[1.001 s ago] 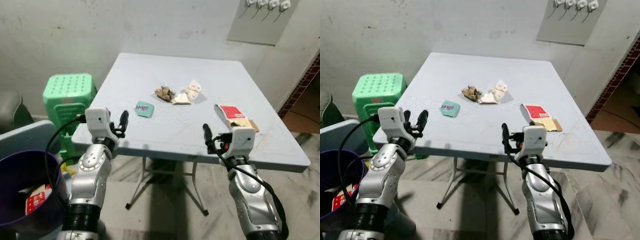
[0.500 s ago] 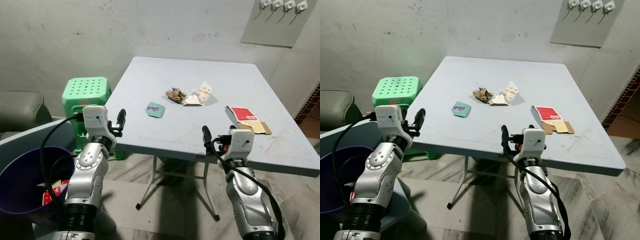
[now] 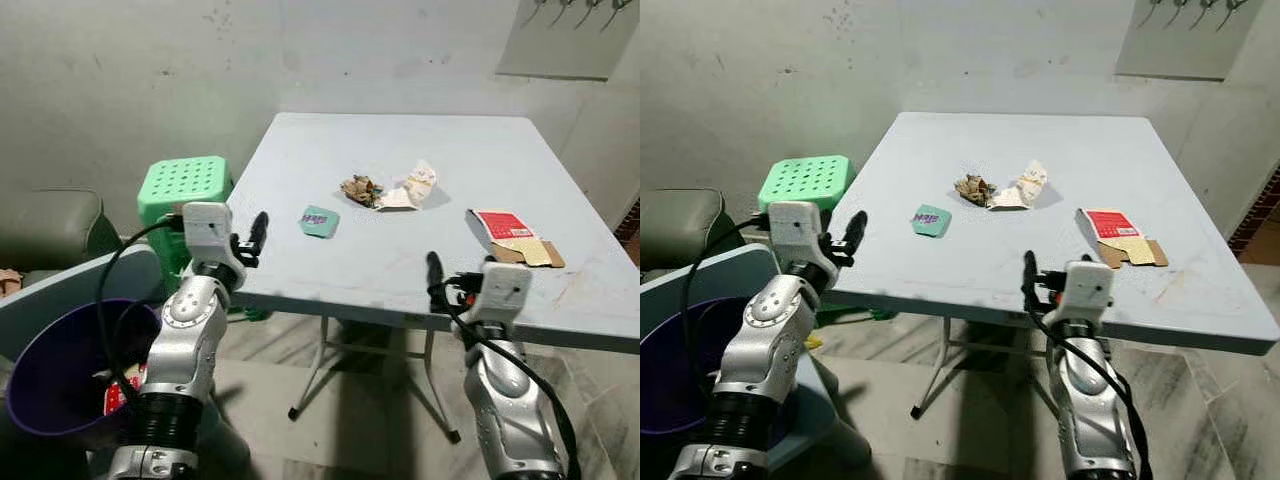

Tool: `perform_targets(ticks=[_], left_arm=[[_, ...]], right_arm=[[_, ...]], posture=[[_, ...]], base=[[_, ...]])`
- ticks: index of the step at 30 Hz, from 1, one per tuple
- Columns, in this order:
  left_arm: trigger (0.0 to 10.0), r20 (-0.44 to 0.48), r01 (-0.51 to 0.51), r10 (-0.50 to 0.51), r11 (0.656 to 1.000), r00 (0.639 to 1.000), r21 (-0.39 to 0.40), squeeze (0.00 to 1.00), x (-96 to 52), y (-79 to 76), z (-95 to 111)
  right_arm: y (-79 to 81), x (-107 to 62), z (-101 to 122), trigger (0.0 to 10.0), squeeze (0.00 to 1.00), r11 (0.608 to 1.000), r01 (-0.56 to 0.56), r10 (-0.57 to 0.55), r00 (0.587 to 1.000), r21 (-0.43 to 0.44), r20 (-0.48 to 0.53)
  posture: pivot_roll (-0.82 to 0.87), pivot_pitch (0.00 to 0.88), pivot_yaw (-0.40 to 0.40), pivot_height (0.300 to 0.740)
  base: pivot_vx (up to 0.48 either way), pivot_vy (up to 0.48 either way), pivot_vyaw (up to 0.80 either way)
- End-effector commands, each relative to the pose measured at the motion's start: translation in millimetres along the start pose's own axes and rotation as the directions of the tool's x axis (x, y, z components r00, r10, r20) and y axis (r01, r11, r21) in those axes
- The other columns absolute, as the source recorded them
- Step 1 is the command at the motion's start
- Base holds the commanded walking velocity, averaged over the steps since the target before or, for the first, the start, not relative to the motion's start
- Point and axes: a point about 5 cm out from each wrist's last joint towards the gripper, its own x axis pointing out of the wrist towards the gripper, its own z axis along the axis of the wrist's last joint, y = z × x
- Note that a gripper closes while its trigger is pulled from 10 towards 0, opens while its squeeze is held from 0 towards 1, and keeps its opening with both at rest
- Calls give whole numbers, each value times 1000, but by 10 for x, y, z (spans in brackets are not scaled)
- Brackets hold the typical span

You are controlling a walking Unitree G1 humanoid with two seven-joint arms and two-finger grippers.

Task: Picking trash to rubbish bin

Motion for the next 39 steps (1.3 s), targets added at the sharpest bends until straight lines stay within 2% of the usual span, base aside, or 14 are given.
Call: perform_targets(ticks=[1, 6, 28, 30, 33, 39], left_arm=[[10000, 5, 18, -18, 1000, 1000, 9, 0, 30, -20, 33], [10000, 6, 40, -40, 999, 999, -17, 0, 38, -51, 32], [10000, 0, 6, -6, 999, 1000, -49, 0, 15, -37, -32], [10000, 8, -15, 16, 996, 1000, -91, 0, 17, -37, -34], [10000, -30, -55, 53, 994, 998, -91, 0, 27, -24, -67], [10000, -37, -53, 49, 994, 998, -96, 0, 21, -25, -87]], right_arm=[[-20, 1, 62, 10000, 0, 1000, 13, -13, 999, -4, 30], [-27, 3, 76, 10000, 0, 1000, 16, -15, 999, -5, 34], [-2, 24, 109, 10000, 0, 999, -40, 41, 999, -25, 24], [-1, 28, 110, 10000, 0, 999, -44, 44, 999, -24, 22], [9, 30, 112, 10000, 0, 998, -53, 53, 998, -27, 20], [12, 22, 110, 10000, 0, 997, -67, 68, 998, -32, 13]], posture=[[-47, 0, 54, 740], [-54, 0, 47, 740], [-45, 0, 0, 740], [-44, 0, -6, 740], [-44, 0, -9, 740], [-48, 0, -12, 740]], base=[[0, 0, 0], [0, -115, 0], [0, -438, 0], [0, 0, 0], [0, 0, 0], [0, 0, 0]])
